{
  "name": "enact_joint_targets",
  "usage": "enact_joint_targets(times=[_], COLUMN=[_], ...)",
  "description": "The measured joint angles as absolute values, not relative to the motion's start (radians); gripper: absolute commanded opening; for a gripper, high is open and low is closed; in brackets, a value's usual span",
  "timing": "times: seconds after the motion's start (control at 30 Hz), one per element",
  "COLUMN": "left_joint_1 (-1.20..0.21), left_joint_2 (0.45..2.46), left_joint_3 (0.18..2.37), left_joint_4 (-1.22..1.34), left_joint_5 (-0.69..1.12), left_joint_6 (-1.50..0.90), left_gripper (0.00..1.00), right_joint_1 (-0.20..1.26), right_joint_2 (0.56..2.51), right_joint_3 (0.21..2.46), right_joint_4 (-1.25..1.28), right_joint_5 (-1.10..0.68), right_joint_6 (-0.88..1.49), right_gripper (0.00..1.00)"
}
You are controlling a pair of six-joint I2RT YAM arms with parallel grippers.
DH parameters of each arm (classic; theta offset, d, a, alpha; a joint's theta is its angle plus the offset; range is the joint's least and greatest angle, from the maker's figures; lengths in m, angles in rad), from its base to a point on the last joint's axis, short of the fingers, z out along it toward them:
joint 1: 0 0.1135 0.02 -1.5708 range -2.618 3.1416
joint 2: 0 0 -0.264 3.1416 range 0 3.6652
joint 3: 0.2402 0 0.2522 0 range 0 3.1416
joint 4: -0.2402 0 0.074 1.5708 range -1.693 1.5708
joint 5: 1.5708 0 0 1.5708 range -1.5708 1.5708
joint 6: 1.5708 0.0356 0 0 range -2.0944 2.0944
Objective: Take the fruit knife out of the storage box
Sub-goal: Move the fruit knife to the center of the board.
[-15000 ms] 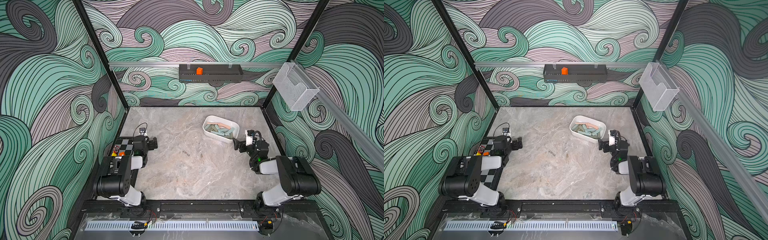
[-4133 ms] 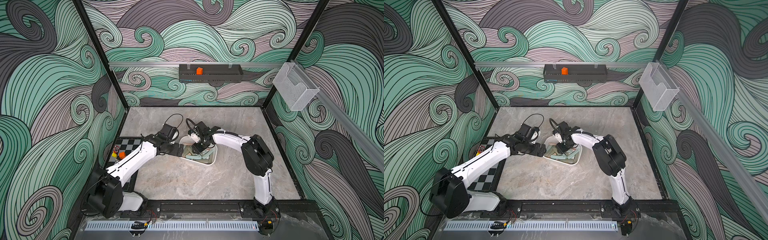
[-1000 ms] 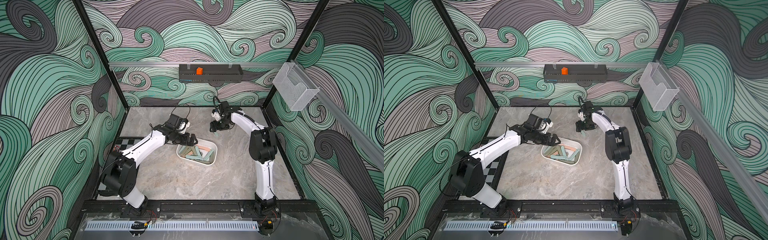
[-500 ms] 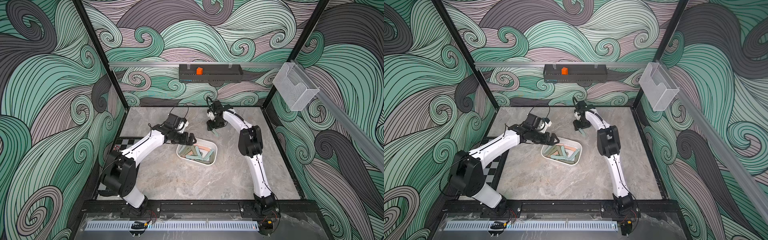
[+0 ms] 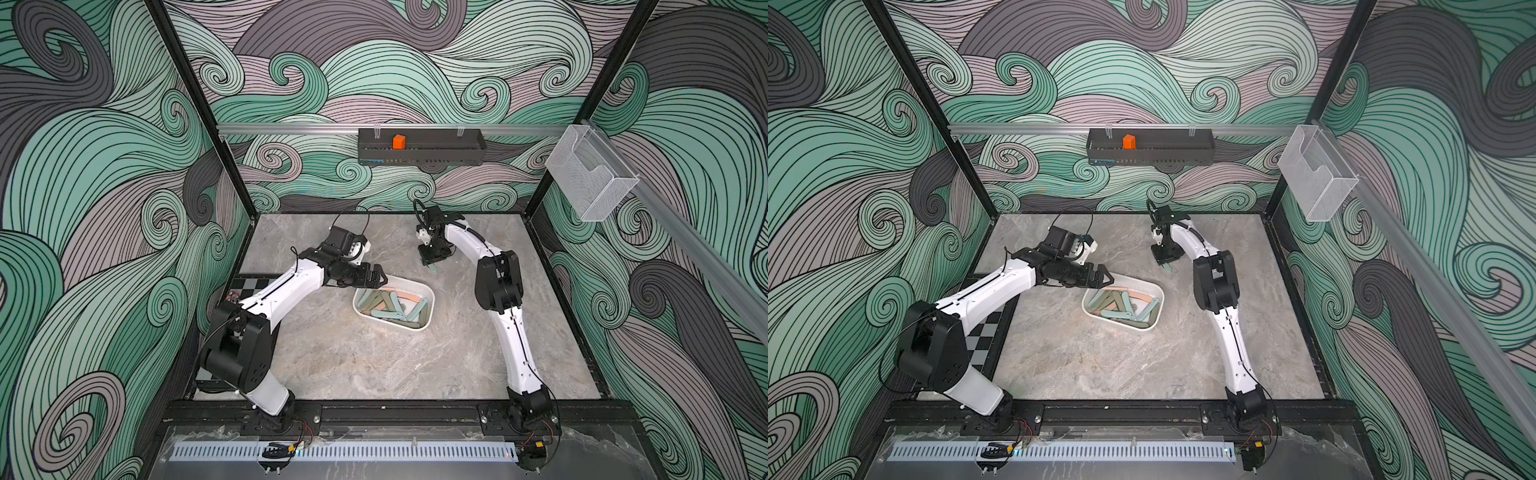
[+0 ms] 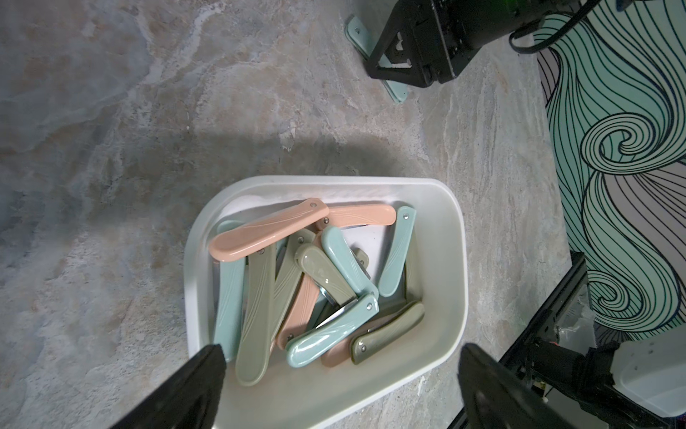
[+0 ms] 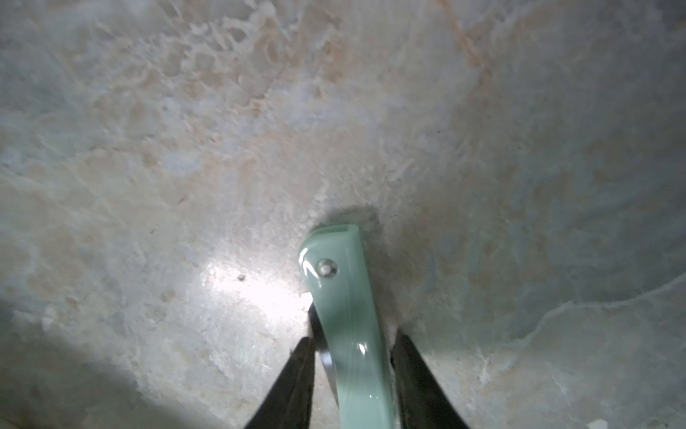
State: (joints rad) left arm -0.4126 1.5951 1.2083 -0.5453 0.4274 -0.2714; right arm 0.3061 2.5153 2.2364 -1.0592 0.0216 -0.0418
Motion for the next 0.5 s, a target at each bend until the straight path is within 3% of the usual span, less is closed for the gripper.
enact_joint_targets(times=[0.5], left_joint_1=[-0.408], left_joint_2=[1.595], left_joint_3=[1.206], left_joint_4=[-0.537], left_joint_5=[0.457], left_joint_6=[-0.272], left_gripper=[0.99], right_joint_1=[0.158], right_joint_2=[2.402], right_joint_3=[2.046], right_joint_4=[-1.056], right_joint_5=[0.047], right_joint_6=[-0.039], right_gripper=[0.24])
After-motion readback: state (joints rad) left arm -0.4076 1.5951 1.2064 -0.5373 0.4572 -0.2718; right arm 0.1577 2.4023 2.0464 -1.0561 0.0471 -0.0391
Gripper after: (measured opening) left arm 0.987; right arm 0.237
